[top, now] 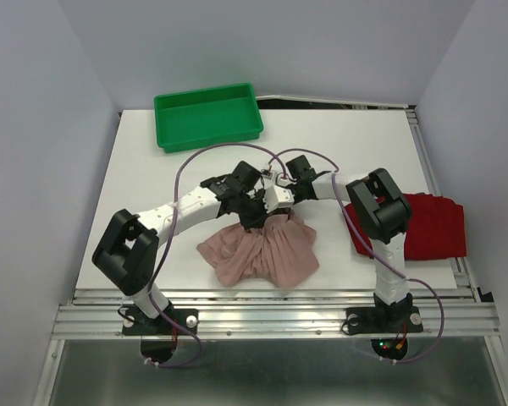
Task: Fold and stack the skirts
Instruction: Fold the skirt
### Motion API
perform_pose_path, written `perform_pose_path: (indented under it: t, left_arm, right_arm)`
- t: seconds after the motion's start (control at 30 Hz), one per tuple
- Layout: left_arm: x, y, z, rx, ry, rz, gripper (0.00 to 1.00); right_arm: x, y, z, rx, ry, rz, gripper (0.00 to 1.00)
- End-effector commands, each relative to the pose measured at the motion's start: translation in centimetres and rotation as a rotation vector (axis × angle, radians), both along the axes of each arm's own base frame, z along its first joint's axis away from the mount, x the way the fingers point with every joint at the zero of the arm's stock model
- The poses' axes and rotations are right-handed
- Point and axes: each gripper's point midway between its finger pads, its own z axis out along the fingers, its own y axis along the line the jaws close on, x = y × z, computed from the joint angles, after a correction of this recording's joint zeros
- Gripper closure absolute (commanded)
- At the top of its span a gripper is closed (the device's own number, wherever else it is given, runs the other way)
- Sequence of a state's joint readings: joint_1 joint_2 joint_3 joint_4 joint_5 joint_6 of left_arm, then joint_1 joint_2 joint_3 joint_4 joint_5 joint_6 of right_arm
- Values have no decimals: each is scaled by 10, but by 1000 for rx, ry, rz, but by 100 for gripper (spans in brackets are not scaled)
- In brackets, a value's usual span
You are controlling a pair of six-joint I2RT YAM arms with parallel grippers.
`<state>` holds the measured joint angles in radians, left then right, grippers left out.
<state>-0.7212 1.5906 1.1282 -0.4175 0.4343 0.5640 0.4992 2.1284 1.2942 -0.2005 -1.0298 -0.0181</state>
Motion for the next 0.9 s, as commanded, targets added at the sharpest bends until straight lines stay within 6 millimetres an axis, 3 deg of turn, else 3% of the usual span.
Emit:
perform_pose_path:
  t: [0.0, 0.23, 0.37, 0.43, 0.53, 0.67, 0.73, 0.87]
  left_arm:
    - [29, -13, 6, -45, -111, -31, 93]
    - [38, -8, -24, -1, -123, -33, 79]
    - [45, -6, -29, 6, -143, -7, 71]
    - [49, -5, -20, 1, -152, 9, 65]
    - [54, -3, 8, -32, -155, 49, 56]
    - [59, 1, 62, -100, -175, 110, 49]
    - [55, 5, 83, -126, -173, 136, 47]
    - [49, 8, 106, -158, -148, 187, 43]
  right_arm:
    - [3, 11, 24, 67, -35, 27, 78]
    - [6, 15, 18, 64, 34, 13, 76]
    - [9, 16, 13, 46, 45, -1, 69]
    - [13, 14, 14, 44, 60, -19, 66]
    - [28, 4, 19, 44, 68, -68, 58]
    - [59, -12, 36, 43, 20, -154, 44]
    - [82, -24, 53, 49, -11, -221, 38]
    - [117, -46, 90, 79, -71, -315, 32]
